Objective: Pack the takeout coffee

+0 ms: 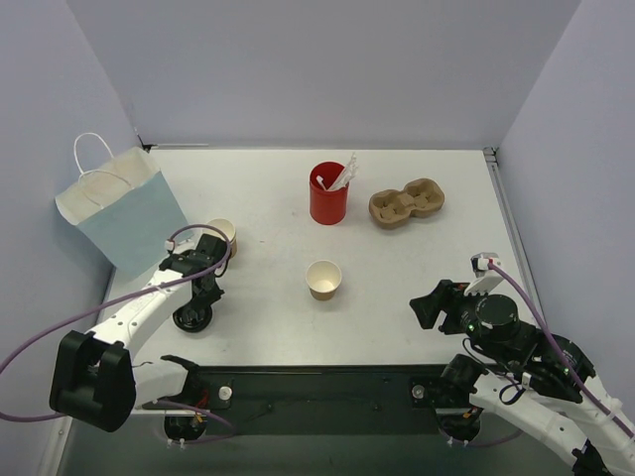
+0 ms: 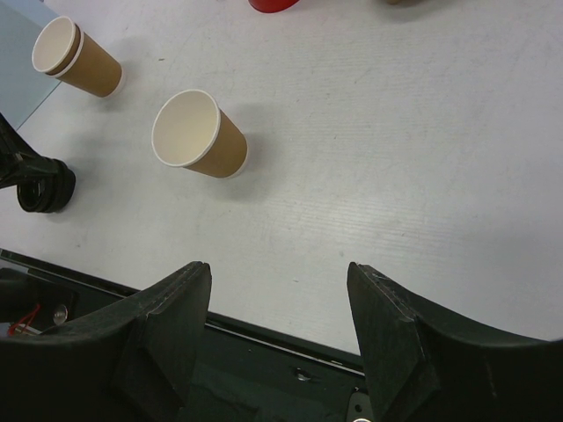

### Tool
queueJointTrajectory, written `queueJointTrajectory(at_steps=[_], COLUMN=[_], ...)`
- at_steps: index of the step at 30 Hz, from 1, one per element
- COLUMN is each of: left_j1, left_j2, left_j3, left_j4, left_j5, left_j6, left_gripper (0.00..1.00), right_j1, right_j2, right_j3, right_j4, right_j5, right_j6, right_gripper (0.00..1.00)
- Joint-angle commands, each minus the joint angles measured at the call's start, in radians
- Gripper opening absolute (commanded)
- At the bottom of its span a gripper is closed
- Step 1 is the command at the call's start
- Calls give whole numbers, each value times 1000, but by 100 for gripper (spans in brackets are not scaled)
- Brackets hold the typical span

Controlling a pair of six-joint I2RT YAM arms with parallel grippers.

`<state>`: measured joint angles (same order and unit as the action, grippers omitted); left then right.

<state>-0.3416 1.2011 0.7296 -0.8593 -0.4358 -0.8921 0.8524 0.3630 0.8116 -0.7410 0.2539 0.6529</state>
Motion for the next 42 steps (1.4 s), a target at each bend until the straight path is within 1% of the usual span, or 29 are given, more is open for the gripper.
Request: queueJointTrajectory(at_steps=[1,3,6,11,14,17,20,21,22,23,24,25,26,27,28,29,30,31,32,33,34,35,36,37,38,39,40,41,42], left_j1=[7,7,7,6,6,4,3,0,-4,-7,-13,-17,-28,-36,-48,-65,-76,-88,-102,-132,-149,-166,-189,-200,-207,-220,-224,-226,-227], left_j2=[-31,-38,-44,-77,-107,-161,-225,-239,-262,-271,-278,-284,-287,-288,-291,-293,-296,-310,-316,-322,-334,-339,-344,-344,-344,-342,-339,-337,-336], left_j3=[11,14,30,63,93,149,206,226,234,240,246,254,252,246,228,214,199,151,130,107,90,73,67,65,57,53,48,44,24], left_j4=[19,16,2,-21,-58,-78,-35,-21,12,31,48,87,117,153,236,281,336,468,536,604,725,765,802,880,911,978,1012,1043,1077], left_j5=[-43,-41,-44,-43,-23,34,173,283,342,464,520,576,714,791,857,976,1035,1087,1155,1178,1192,1191,1191,1189,1181,1180,1178,1171,1166], left_j6=[-16,-13,-11,10,35,91,194,240,258,292,301,308,320,323,321,294,271,242,167,132,95,35,9,-19,-81,-114,-146,-215,-256], left_gripper=[26,22,20,20,20,19,17,16,16,17,16,16,16,16,16,16,16,16,16,16,16,16,16,16,16,16,16,16,16], right_j1=[5,5,5,4,5,4,5,5,5,5,5,5,5,5,5,5,5,5,5,5,5,7,7,7,13,17,23,39,53], right_j2=[-1,-1,1,4,7,14,13,11,13,13,19,22,27,33,39,43,59,63,71,83,89,96,108,113,122,140,152,162,181], right_j3=[-11,-11,-12,-9,-9,-2,-6,-9,-18,-25,-28,-38,-41,-51,-55,-66,-71,-75,-94,-104,-124,-164,-189,-210,-228,-261,-268,-276,-288], right_j4=[12,12,12,12,14,22,66,104,129,176,201,230,288,320,351,415,451,485,565,612,661,784,846,909,1019,1066,1104,1162,1189], right_j5=[8,8,7,8,5,-15,-57,-74,-90,-117,-131,-145,-175,-191,-208,-223,-246,-283,-303,-359,-387,-425,-488,-511,-521,-522,-512,-502,-490], right_j6=[-4,-4,-4,-3,-2,-10,-22,-35,-42,-48,-52,-59,-62,-65,-67,-67,-65,-67,-79,-91,-105,-134,-150,-163,-194,-215,-235,-265,-315], right_gripper=[64,64,64,64,64,64,64,64,64,64,64,64,64,64,64,64,64,64,64,64,63,63,62,61,60,60,60,60,59])
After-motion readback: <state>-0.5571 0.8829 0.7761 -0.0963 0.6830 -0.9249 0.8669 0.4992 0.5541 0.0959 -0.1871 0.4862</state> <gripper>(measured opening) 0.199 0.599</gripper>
